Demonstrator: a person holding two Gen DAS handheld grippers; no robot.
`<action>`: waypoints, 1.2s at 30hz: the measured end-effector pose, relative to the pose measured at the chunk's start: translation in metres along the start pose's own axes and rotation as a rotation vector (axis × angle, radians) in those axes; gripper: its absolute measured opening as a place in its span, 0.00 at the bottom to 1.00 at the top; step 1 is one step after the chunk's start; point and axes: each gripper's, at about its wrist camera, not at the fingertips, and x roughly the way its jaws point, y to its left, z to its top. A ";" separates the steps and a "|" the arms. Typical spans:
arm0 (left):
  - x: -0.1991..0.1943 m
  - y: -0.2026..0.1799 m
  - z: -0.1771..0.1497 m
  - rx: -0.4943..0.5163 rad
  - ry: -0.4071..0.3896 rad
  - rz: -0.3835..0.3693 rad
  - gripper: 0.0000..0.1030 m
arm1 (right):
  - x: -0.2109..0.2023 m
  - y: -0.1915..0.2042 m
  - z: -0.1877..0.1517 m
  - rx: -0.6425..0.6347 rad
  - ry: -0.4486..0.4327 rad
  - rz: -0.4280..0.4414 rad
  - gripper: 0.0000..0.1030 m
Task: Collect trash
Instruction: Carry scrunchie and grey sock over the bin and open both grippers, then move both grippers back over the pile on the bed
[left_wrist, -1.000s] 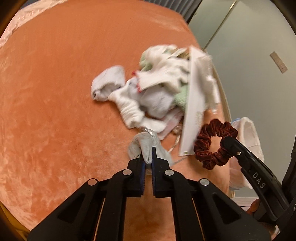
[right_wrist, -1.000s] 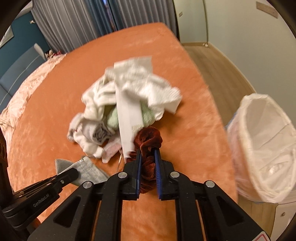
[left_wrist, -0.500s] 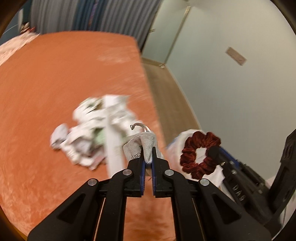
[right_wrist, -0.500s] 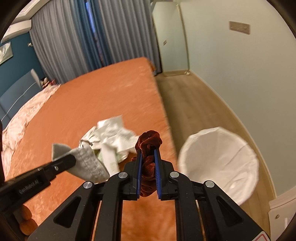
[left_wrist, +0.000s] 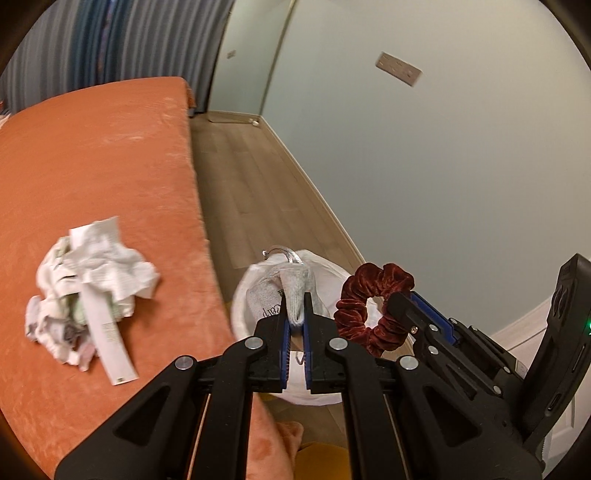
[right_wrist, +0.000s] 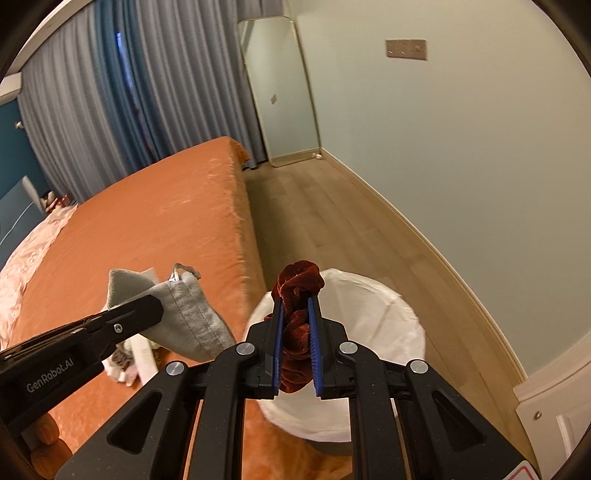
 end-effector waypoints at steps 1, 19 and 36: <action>0.007 -0.007 0.000 0.009 0.011 -0.002 0.05 | 0.001 -0.005 -0.002 0.007 0.004 -0.006 0.12; 0.038 -0.008 0.003 0.018 -0.002 0.099 0.56 | 0.003 -0.030 0.001 0.074 -0.042 -0.088 0.57; -0.026 0.082 -0.018 -0.155 -0.054 0.198 0.76 | -0.016 0.045 -0.012 -0.053 -0.061 -0.057 0.79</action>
